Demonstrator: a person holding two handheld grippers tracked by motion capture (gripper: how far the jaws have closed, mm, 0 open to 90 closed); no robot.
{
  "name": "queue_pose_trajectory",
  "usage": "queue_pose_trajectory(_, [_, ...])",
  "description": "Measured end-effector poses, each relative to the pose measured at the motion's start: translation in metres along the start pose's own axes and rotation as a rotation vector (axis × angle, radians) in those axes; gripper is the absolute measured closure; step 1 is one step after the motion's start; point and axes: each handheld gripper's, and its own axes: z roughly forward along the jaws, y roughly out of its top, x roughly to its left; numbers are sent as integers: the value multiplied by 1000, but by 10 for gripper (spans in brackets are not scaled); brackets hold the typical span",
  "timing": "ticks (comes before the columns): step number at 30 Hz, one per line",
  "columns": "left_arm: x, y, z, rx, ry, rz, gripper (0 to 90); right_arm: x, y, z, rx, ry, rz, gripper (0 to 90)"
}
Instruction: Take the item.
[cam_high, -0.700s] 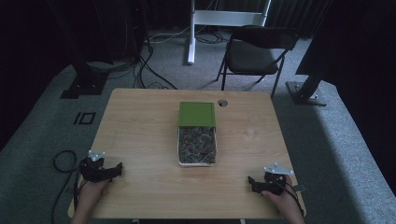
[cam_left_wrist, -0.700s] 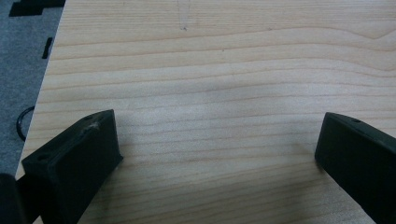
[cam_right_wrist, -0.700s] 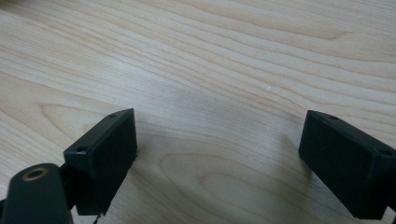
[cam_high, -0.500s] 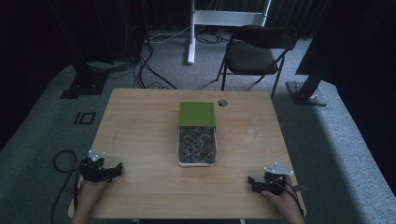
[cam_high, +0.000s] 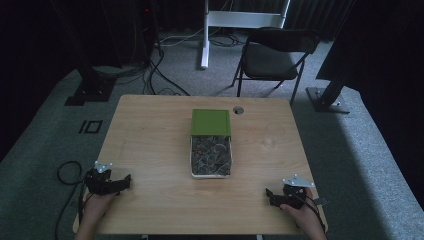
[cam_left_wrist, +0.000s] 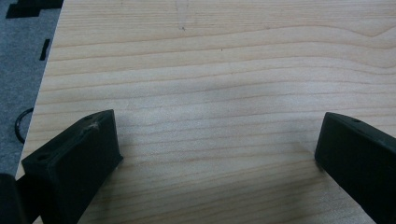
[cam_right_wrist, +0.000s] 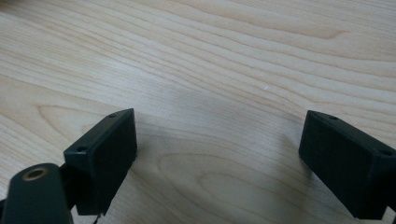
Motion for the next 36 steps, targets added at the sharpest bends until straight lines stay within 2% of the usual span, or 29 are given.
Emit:
queue_pose_trajectory(6, [0,0,0,0,0,0,3,1,2,0,12,2,17,116])
queue_pose_trajectory(14, [0,0,0,0,0,0,3,-1,15,-10,-29,-7,32,117])
queue_pose_trajectory(30, [1,0,0,0,-3,3,3,1,45,-30,-91,-2,9,117])
queue_pose_trajectory(36, [1,0,0,0,-3,3,3,7,59,-36,-126,28,0,117])
